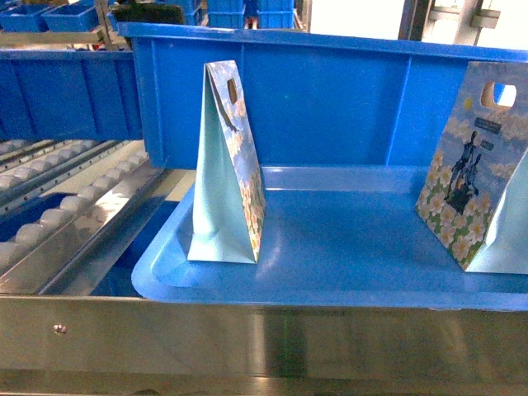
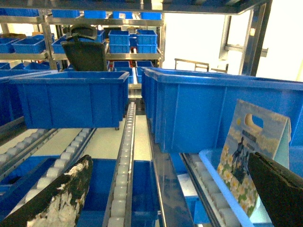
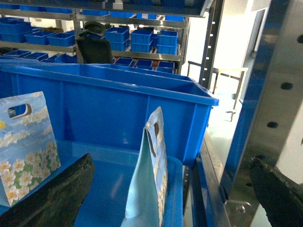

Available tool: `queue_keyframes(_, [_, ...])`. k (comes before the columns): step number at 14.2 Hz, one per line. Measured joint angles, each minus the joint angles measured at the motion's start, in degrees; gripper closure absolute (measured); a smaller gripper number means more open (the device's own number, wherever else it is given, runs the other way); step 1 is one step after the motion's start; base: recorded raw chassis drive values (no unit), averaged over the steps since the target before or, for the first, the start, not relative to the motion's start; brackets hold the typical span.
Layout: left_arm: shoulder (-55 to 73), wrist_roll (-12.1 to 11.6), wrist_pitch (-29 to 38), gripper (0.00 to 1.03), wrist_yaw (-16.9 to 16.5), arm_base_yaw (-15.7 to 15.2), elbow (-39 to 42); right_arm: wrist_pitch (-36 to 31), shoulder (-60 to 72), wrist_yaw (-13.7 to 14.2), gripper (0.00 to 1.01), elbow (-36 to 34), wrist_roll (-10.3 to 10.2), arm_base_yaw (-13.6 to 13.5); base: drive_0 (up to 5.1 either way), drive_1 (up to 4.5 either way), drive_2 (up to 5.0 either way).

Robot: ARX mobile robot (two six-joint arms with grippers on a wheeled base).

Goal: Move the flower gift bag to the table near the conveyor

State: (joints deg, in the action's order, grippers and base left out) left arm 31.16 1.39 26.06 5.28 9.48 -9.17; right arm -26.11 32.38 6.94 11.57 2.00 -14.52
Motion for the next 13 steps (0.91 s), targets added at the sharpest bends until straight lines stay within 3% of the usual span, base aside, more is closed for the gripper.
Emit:
queue_keyframes(4, [19.1, 1.7, 1.8, 0.05, -3.1, 0.3, -12.9, -0.4, 16.1, 0.8, 0.03, 11.3, -0.5, -2.1, 0.0, 0.00, 0.0])
queue_keyframes(8, [32.0, 3.5, -4.7, 0.05, -8.3, 0.0, -28.7, 6.7, 30.2, 0.7, 0.03, 25.2, -1.5, -3.3, 0.0, 0.00, 0.0])
queue_keyframes(9, [34.0, 3.6, -5.7, 0.05, -10.0, 0.5, -31.1, 8.9, 33.4, 0.2, 0.03, 28.1, -2.0, -3.5, 0.0, 0.00, 0.0])
queue_keyframes(13, [35.1, 3.5, -6.1, 0.05, -10.7, 1.5, -31.5, 13.5, 41.2, -0.2, 0.03, 33.3, -3.1, -2.8, 0.0, 0.00, 0.0])
